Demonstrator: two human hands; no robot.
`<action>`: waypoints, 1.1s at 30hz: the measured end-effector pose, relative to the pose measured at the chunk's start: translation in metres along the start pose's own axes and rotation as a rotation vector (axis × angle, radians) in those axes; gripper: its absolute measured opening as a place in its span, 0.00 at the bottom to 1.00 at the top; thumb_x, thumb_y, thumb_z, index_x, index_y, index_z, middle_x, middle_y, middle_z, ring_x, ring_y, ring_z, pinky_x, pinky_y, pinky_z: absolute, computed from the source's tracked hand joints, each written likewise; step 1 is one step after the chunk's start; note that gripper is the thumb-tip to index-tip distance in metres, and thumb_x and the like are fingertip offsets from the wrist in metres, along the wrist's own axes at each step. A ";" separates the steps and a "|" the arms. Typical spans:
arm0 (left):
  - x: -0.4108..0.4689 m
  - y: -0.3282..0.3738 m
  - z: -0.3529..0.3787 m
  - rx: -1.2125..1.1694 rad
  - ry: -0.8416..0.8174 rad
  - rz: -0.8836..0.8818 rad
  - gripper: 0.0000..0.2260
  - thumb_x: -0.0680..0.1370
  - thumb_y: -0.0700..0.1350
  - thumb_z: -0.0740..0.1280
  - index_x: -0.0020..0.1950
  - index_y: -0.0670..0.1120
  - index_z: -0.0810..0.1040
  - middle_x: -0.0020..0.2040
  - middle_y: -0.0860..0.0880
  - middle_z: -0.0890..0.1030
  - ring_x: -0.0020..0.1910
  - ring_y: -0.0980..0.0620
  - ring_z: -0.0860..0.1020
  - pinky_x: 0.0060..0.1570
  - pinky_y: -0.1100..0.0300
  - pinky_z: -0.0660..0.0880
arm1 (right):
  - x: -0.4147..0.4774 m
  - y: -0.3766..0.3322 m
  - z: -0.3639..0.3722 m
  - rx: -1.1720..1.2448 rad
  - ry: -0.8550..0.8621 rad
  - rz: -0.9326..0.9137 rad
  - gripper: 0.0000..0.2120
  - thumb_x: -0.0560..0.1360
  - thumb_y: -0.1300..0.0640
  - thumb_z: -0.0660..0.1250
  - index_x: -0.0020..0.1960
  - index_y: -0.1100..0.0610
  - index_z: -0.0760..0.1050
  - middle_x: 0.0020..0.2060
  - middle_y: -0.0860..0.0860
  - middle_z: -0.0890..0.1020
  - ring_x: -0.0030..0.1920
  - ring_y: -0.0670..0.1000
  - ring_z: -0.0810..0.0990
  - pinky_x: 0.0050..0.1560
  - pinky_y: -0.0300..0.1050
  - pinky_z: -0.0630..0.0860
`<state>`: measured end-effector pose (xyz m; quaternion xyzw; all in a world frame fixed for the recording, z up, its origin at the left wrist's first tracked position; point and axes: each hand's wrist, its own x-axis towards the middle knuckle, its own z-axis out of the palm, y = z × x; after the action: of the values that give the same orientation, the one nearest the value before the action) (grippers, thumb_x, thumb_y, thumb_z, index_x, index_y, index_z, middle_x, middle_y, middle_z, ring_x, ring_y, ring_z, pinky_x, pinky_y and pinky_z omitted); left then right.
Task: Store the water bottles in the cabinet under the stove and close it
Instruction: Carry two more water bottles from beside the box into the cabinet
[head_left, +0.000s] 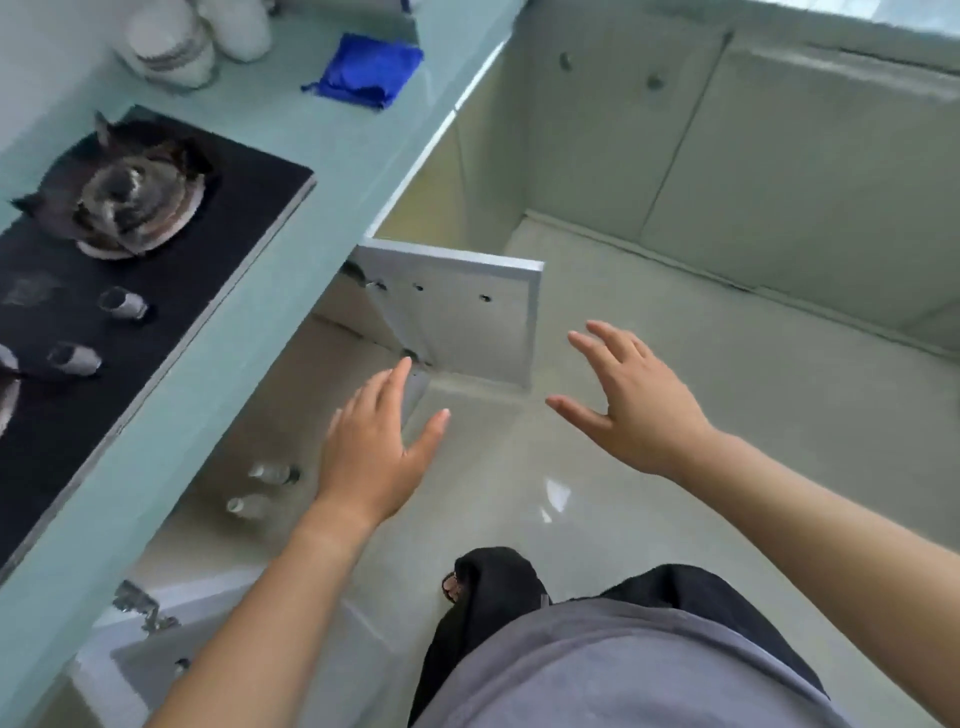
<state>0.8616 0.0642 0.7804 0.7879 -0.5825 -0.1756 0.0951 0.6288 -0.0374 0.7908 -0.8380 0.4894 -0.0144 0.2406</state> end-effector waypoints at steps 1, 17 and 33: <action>0.009 0.027 0.006 0.023 -0.018 0.062 0.36 0.71 0.68 0.46 0.75 0.50 0.57 0.73 0.48 0.65 0.71 0.50 0.63 0.68 0.47 0.62 | -0.017 0.025 -0.009 0.015 0.032 0.056 0.36 0.73 0.34 0.54 0.74 0.52 0.55 0.75 0.52 0.58 0.74 0.54 0.55 0.73 0.52 0.58; -0.012 0.497 0.178 0.266 -0.371 1.148 0.36 0.72 0.68 0.45 0.74 0.50 0.59 0.70 0.50 0.68 0.68 0.49 0.66 0.64 0.45 0.67 | -0.355 0.309 -0.053 0.339 0.522 1.054 0.35 0.73 0.35 0.57 0.74 0.51 0.55 0.75 0.50 0.57 0.74 0.51 0.54 0.71 0.49 0.58; -0.124 0.701 0.314 0.426 -0.835 2.013 0.29 0.77 0.64 0.51 0.74 0.50 0.57 0.71 0.50 0.67 0.69 0.50 0.65 0.67 0.52 0.63 | -0.453 0.308 -0.007 0.606 0.869 1.979 0.33 0.73 0.38 0.59 0.72 0.54 0.59 0.72 0.51 0.61 0.72 0.52 0.60 0.68 0.50 0.64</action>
<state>0.0872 -0.0131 0.7609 -0.1658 -0.9609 -0.1659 -0.1468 0.1412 0.2097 0.7639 0.0891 0.9584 -0.2267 0.1490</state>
